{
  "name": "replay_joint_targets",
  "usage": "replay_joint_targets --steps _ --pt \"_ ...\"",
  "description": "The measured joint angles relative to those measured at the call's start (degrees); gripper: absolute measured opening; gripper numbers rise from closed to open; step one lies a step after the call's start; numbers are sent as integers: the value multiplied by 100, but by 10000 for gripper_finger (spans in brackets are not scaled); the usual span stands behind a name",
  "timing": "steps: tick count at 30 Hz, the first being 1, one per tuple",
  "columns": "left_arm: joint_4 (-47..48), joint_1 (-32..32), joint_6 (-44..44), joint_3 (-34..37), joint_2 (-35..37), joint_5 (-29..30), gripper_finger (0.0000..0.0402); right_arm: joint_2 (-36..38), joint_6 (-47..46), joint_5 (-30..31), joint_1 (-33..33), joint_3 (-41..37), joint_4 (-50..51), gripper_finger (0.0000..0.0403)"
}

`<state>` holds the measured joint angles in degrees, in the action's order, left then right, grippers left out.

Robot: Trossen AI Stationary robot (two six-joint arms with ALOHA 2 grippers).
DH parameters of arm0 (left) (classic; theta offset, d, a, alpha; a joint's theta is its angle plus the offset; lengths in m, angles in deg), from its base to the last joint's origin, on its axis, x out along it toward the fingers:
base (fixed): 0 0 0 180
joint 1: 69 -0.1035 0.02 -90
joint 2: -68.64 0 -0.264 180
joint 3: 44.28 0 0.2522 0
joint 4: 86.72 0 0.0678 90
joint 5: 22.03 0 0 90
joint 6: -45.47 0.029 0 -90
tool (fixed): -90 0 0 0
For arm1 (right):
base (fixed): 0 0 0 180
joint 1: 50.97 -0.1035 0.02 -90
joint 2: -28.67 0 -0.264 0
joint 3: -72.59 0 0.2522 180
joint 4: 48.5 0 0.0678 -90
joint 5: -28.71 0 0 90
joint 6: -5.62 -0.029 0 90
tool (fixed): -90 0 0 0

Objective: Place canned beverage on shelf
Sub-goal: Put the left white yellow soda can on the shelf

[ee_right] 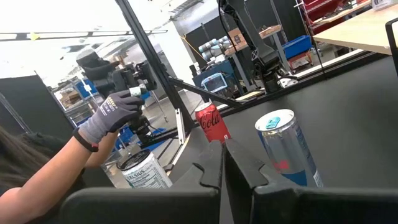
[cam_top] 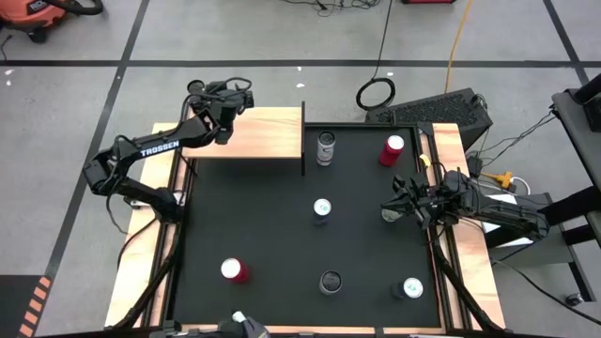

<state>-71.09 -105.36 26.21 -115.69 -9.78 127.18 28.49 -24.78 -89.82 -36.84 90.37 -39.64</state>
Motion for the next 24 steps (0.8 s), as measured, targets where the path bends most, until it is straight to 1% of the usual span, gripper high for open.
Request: replay_joint_targets --steps 11,13,17,21,24 --pt "324 202 -24 0 413 96 391 1 -1 0 0 -1 1 0" --pt "364 223 -144 0 484 95 391 1 -1 0 0 -2 -1 0" --pt "-150 223 -108 0 532 -42 391 0 0 0 1 -1 0 0" --pt "-729 149 309 0 495 -152 391 1 -1 0 0 -2 1 0" --pt "-801 16 459 2 399 -164 391 1 -1 0 0 -2 1 0"
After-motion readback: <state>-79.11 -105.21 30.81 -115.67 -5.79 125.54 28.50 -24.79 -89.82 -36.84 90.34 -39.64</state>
